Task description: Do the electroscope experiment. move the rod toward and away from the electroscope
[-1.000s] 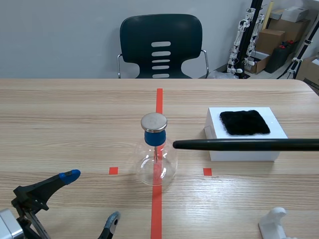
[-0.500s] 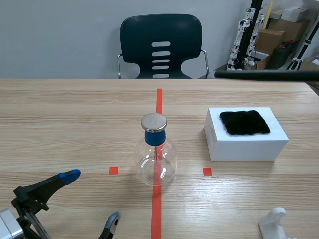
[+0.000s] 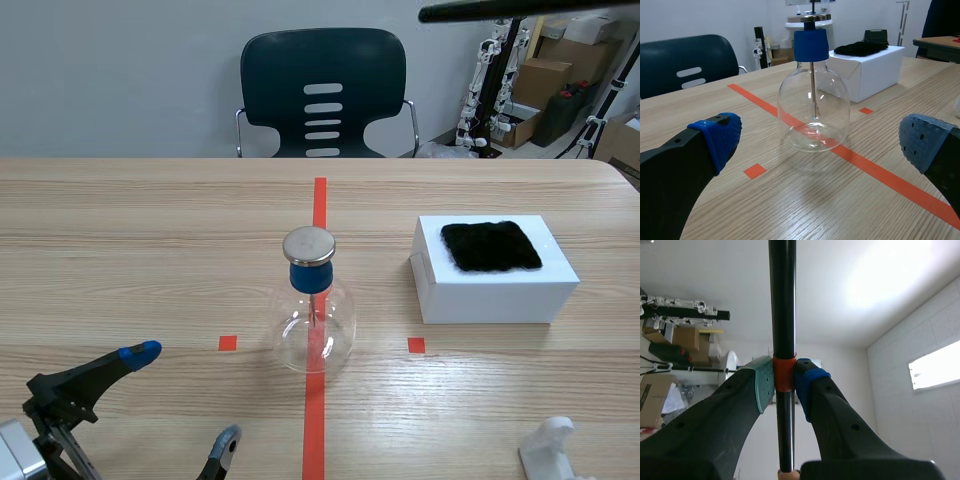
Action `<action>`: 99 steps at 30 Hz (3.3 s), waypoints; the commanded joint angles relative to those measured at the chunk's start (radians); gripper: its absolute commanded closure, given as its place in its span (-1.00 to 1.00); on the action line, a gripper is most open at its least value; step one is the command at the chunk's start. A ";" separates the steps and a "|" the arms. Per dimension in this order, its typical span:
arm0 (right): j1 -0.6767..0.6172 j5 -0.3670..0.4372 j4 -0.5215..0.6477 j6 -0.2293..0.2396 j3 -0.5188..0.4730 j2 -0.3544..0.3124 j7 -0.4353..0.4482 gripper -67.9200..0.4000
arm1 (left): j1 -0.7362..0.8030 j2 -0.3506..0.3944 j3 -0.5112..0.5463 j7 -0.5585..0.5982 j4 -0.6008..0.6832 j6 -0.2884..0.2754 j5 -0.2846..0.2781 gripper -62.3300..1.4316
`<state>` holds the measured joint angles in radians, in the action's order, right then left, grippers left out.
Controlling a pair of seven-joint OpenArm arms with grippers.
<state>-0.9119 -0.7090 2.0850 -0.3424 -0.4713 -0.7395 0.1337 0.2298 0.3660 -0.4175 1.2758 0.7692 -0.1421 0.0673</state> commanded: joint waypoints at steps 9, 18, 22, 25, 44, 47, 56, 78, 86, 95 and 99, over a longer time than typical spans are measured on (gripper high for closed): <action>0.161 -0.011 -0.091 -0.009 0.130 -0.155 -0.066 0.95 | 0.002 0.000 0.003 0.014 0.014 -0.002 -0.004 -1.00; 0.304 -0.165 -0.098 0.003 0.303 -0.200 -0.152 0.95 | 0.002 0.000 0.003 0.014 0.014 -0.002 -0.004 -1.00; 0.369 -0.257 -0.098 0.004 0.402 -0.200 -0.185 0.95 | 0.002 0.000 0.003 0.014 0.014 -0.002 -0.004 -1.00; 0.419 -0.309 -0.099 0.037 0.475 -0.199 -0.211 0.95 | 0.002 0.000 0.003 0.014 0.014 -0.002 -0.004 -1.00; 0.588 -0.523 -0.222 0.106 0.733 -0.113 -0.227 0.95 | 0.002 0.000 0.003 0.015 0.014 -0.002 -0.004 -1.00; 0.589 -0.534 -0.230 0.109 0.747 -0.113 -0.224 0.96 | 0.002 0.000 0.003 0.015 0.014 -0.002 -0.004 -1.00; 0.591 -0.545 -0.233 0.113 0.754 -0.102 -0.224 0.96 | 0.002 0.000 0.003 0.015 0.014 -0.002 -0.004 -1.00; 0.591 -0.509 -0.233 0.103 0.750 -0.103 -0.225 0.96 | 0.002 0.000 0.003 0.015 0.014 -0.002 -0.004 -1.00; 0.577 -0.356 -0.192 0.095 0.669 -0.140 -0.225 0.96 | 0.002 0.000 0.003 0.015 0.014 -0.002 -0.004 -1.00; 0.435 -0.180 -0.150 0.088 0.433 -0.143 -0.147 0.96 | 0.002 0.000 0.003 0.014 0.014 -0.002 -0.004 -1.00; 0.350 -0.134 -0.144 0.073 0.302 -0.101 -0.074 0.96 | 0.002 0.000 0.003 0.014 0.014 -0.002 -0.005 -1.00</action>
<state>-0.5655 -0.8513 1.9182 -0.2508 -0.1486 -0.8539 0.0574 0.2298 0.3660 -0.4175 1.2762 0.7692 -0.1421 0.0673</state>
